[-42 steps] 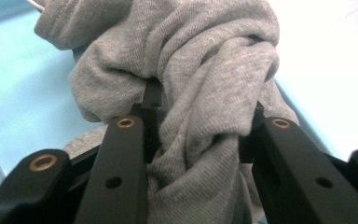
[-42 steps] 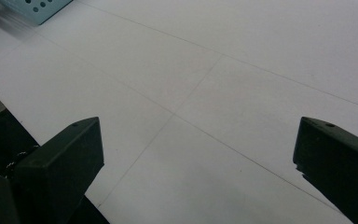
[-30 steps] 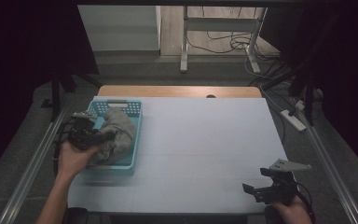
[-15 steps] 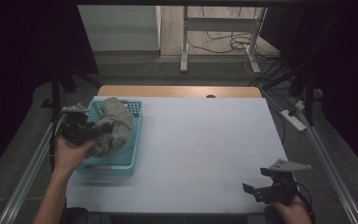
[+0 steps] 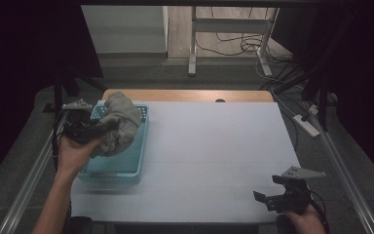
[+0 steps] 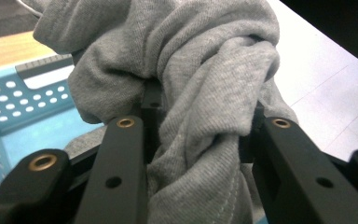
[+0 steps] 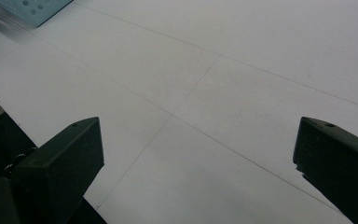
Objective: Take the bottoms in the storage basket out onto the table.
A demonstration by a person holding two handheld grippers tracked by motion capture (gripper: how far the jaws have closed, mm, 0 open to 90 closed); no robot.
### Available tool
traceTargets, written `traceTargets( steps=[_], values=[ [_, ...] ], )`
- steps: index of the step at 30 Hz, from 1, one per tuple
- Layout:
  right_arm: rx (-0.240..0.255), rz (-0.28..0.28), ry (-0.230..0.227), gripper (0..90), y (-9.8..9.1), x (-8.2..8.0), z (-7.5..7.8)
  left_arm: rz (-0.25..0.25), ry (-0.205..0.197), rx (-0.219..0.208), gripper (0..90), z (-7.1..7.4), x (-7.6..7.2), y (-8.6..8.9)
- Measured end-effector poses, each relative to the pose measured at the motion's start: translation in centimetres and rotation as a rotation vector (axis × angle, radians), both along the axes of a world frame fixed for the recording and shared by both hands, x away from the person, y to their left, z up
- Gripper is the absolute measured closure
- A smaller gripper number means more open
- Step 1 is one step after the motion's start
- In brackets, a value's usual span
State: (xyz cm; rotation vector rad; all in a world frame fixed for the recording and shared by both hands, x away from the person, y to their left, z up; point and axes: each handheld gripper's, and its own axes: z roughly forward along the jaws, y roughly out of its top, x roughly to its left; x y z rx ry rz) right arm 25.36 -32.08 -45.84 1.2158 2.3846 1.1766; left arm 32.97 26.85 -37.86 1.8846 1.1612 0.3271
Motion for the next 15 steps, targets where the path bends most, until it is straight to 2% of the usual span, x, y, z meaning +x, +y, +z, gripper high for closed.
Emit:
traceTargets(
  steps=[15],
  values=[
    [0.002,0.000,-0.003,2.0,0.0,0.0,0.0,-0.068,-0.039,0.012,65.0,1.8,1.0,-2.9]
  ],
)
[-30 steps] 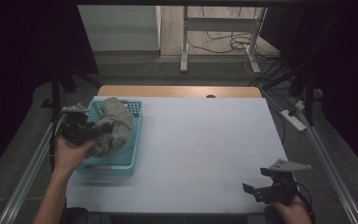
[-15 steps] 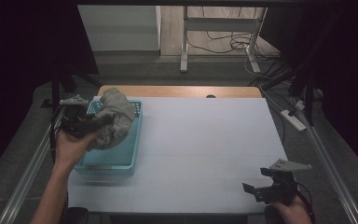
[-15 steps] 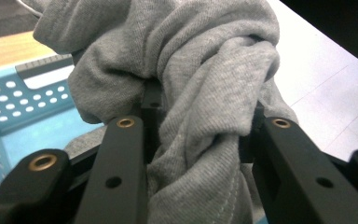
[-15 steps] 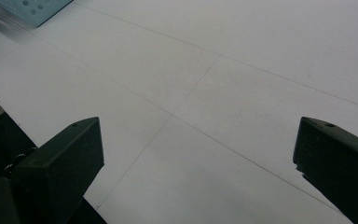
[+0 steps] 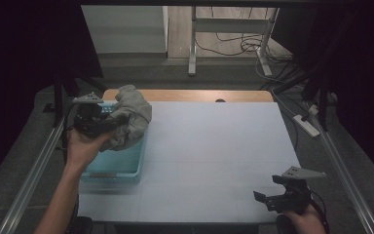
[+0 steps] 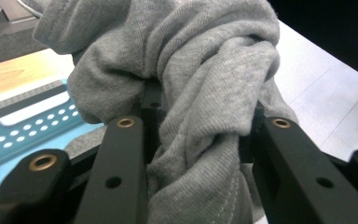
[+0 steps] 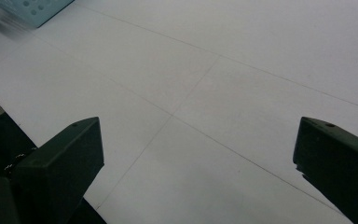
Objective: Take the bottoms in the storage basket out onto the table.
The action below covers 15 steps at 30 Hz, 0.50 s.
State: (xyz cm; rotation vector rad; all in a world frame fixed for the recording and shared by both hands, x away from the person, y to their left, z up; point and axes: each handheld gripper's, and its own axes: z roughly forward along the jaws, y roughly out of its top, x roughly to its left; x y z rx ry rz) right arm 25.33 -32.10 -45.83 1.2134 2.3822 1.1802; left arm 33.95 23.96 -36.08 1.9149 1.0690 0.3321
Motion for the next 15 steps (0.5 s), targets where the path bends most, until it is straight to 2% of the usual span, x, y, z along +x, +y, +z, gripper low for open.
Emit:
traceTargets(
  steps=[15],
  values=[
    [0.002,-0.001,-0.002,2.0,0.0,0.0,0.0,-0.059,-0.020,0.018,64.9,0.4,0.8,-2.8]
  ],
)
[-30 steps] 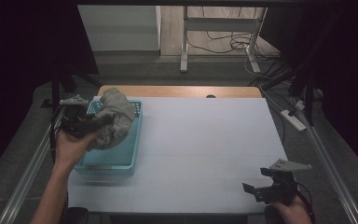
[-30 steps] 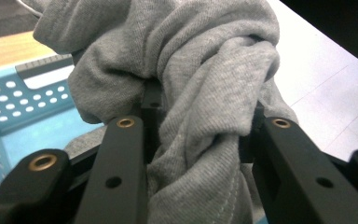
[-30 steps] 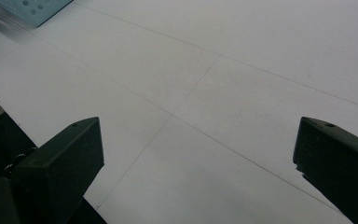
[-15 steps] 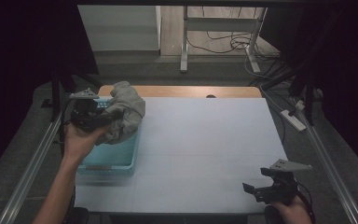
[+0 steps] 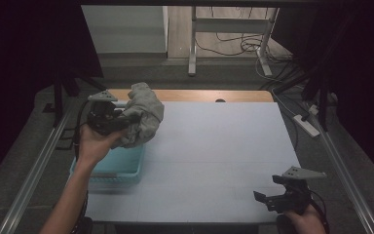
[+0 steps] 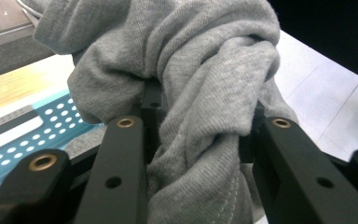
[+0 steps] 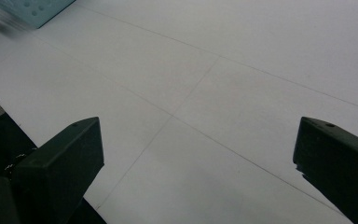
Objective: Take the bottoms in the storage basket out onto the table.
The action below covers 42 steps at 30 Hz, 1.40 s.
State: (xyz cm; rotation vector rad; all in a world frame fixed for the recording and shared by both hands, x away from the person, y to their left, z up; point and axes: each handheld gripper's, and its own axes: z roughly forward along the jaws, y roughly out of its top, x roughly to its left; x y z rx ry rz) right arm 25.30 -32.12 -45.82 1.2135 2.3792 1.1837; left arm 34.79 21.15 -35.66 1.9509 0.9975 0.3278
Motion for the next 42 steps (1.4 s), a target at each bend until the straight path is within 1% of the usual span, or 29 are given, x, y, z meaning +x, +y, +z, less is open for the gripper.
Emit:
traceTargets(
  steps=[6,13,20,26,34,42],
  values=[
    [0.002,-0.001,0.000,1.9,0.0,0.0,0.0,-0.025,0.003,0.008,64.9,-0.2,0.5,-1.2],
    [0.004,-0.003,-0.002,1.9,-0.1,0.0,0.0,-0.077,-0.011,0.017,64.8,-0.1,0.8,-2.6],
    [0.003,-0.003,-0.004,2.0,-0.1,0.0,0.0,-0.105,-0.014,0.017,64.8,-0.1,1.2,-3.9],
    [0.005,-0.002,-0.004,2.0,-0.1,0.0,0.0,-0.125,-0.009,0.022,64.8,-0.3,1.6,-4.9],
    [0.006,-0.002,-0.005,2.0,-0.1,0.0,0.0,-0.148,-0.004,0.014,64.6,-0.7,2.2,-6.3],
    [0.007,0.000,-0.006,2.0,-0.1,0.0,0.0,-0.180,-0.001,0.027,64.6,-1.1,2.7,-8.1]
  ],
)
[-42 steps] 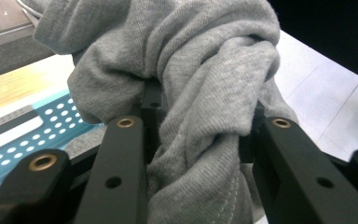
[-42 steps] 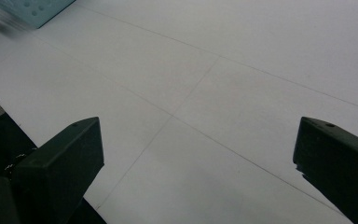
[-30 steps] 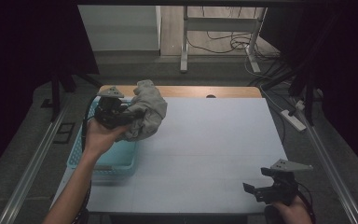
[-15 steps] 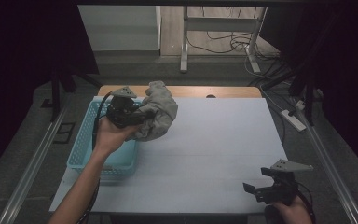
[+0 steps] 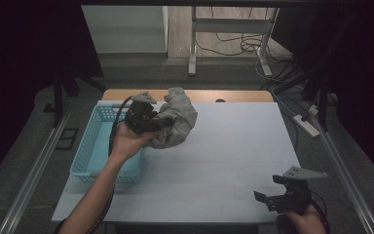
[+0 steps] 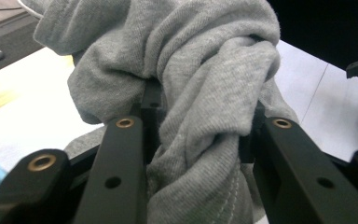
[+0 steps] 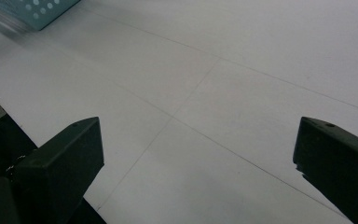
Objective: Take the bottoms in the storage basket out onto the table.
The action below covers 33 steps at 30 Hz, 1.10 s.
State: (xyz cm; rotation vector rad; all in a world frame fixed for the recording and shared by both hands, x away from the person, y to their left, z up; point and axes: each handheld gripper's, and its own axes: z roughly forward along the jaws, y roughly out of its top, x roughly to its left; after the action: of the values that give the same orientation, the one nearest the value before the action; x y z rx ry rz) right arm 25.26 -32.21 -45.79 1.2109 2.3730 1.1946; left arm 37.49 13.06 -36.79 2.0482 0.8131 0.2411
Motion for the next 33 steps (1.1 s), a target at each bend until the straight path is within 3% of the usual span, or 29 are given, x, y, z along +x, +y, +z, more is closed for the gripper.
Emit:
traceTargets(
  steps=[18,33],
  values=[
    [0.000,0.004,-0.001,2.0,0.0,0.0,0.0,-0.067,0.013,-0.003,64.5,-1.3,0.9,-3.8],
    [-0.002,0.007,0.001,2.0,0.0,0.0,0.0,-0.110,0.046,0.005,64.3,-3.3,1.8,-6.8]
  ],
)
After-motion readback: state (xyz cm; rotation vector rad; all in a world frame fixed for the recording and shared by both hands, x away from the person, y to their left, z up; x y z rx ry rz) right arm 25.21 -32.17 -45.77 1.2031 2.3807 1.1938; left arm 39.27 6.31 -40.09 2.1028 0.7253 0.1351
